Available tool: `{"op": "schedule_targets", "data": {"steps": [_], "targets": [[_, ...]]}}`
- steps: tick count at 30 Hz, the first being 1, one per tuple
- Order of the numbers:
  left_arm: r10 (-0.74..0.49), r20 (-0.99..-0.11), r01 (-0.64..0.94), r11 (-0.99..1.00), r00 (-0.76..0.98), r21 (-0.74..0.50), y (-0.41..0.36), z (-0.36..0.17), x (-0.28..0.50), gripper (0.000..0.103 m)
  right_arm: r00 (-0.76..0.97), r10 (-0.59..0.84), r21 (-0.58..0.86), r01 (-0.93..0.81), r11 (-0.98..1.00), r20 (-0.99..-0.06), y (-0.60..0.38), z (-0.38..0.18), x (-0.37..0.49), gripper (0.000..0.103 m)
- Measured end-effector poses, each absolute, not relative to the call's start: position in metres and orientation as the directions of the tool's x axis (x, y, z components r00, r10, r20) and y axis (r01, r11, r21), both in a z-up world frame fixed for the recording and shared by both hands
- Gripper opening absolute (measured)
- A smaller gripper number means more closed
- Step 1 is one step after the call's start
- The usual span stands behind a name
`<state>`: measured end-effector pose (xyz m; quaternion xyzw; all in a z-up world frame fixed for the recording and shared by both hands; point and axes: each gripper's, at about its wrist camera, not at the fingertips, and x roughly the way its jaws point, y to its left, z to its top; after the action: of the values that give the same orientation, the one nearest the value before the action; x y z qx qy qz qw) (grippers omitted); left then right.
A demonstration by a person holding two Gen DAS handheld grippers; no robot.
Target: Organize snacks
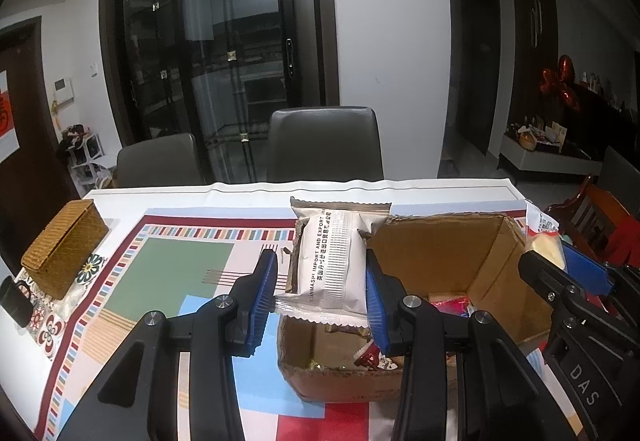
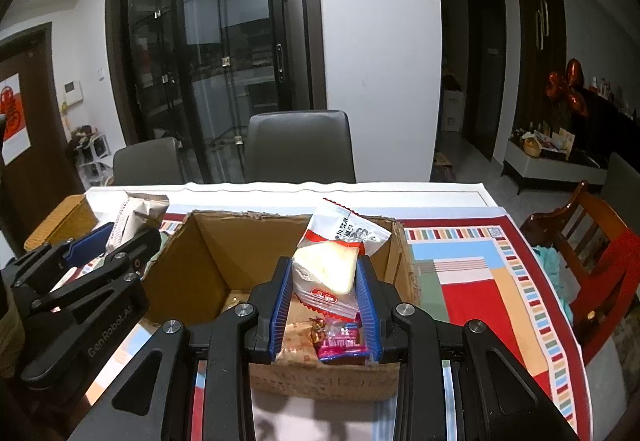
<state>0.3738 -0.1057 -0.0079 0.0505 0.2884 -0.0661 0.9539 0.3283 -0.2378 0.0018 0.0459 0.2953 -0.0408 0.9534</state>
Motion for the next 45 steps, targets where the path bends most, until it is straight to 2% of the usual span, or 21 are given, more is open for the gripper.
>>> {"op": "schedule_targets", "data": {"steps": [16,17,18,19,21,24,26,33,45], "targets": [[-0.125,-0.599,0.195,0.979,0.791,0.053,-0.112,-0.033,0.401,0.043,0.800,-0.057,0.053,0.110,0.992,-0.597,-0.241,-0.018,0.350,0.036],[-0.124,-0.602,0.196,0.979,0.789,0.054,-0.113,-0.035,0.401,0.045,0.799,-0.061,0.049,0.112,0.993,-0.598,-0.241,-0.018,0.351,0.039],[-0.126,-0.605,0.196,0.979,0.786,0.051,-0.113,-0.036,0.401,0.051,0.799,-0.063,0.047,0.114,0.992,-0.598,-0.241,-0.018,0.351,0.041],[-0.123,-0.606,0.194,0.980,0.786,0.051,-0.113,-0.036,0.402,0.057,0.797,-0.062,0.048,0.113,0.992,-0.601,-0.241,-0.017,0.352,0.047],[-0.114,-0.603,0.184,0.981,0.789,0.055,-0.112,-0.037,0.401,0.062,0.795,-0.066,0.052,0.122,0.991,-0.604,-0.244,-0.018,0.353,0.060],[-0.099,-0.601,0.167,0.984,0.793,0.058,-0.109,-0.035,0.400,0.072,0.798,-0.084,0.049,0.141,0.989,-0.596,-0.247,-0.016,0.351,0.073],[-0.089,-0.599,0.154,0.986,0.796,0.058,-0.107,-0.034,0.399,0.076,0.796,-0.098,0.043,0.154,0.987,-0.598,-0.248,-0.015,0.351,0.077],[-0.067,-0.583,0.127,0.990,0.809,0.062,-0.100,-0.027,0.393,0.086,0.794,-0.111,0.036,0.166,0.986,-0.598,-0.248,-0.011,0.348,0.080],[-0.061,-0.543,0.106,0.993,0.837,0.052,-0.087,-0.002,0.369,0.088,0.817,-0.128,0.013,0.164,0.986,-0.563,-0.242,0.012,0.325,0.080]]}}
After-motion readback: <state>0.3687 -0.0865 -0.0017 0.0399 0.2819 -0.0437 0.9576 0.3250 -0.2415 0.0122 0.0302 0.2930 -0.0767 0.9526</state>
